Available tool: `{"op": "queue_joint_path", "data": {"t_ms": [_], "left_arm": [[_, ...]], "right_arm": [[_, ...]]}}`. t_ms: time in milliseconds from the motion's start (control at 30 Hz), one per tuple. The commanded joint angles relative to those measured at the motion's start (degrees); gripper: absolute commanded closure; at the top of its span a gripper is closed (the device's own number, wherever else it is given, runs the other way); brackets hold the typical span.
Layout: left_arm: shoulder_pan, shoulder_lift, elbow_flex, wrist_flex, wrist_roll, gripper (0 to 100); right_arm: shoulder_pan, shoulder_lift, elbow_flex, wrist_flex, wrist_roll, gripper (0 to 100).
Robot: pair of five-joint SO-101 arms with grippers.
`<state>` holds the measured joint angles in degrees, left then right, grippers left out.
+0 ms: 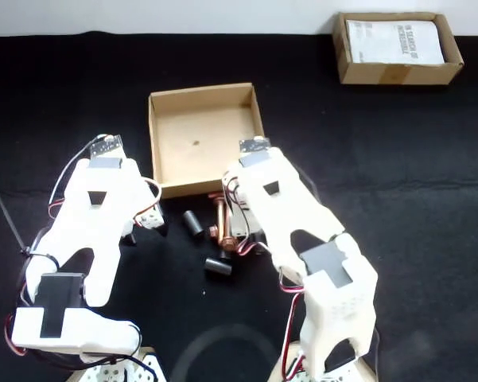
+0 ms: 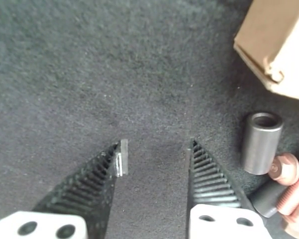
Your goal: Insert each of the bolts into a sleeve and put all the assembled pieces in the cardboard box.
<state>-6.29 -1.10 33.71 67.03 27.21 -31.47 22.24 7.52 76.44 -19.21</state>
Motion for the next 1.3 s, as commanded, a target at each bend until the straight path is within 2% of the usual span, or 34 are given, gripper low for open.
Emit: {"op": "queue_joint_path", "data": {"t_ms": [0,200,267,333,400,567,700,1033,1267], "left_arm": [[-0.40,-0.13,-0.22,-0.44,-0.09,80],[0.31,-0.13,-0.31,-0.53,0.26,80],[1.98,-0.04,0.13,-1.93,0.18,80],[3.21,-0.84,0.31,-1.85,0.09,80],[4.79,-1.80,-3.03,2.20,0.09,80],[11.38,-1.10,-21.41,21.89,-0.88,80],[16.31,7.16,-40.75,33.41,-1.14,80],[28.35,29.14,-57.19,34.29,5.63,80],[33.54,41.80,-72.57,34.29,7.91,80]], "right_arm": [[1.45,-0.22,-6.81,5.32,2.73,99.1],[4.97,-0.31,-31.25,23.43,8.00,99.1],[6.55,-1.36,-38.64,24.75,9.58,99.1],[8.66,-6.02,-40.04,24.75,10.20,99.1],[9.36,-11.56,-39.43,24.66,10.81,99.1],[11.03,-26.07,-29.14,24.57,14.07,99.1],[14.11,-36.26,-15.87,22.90,14.51,99.1],[31.96,-53.76,18.51,5.58,21.80,99.1],[35.03,-60.79,34.42,-4.62,21.71,99.1]]}}
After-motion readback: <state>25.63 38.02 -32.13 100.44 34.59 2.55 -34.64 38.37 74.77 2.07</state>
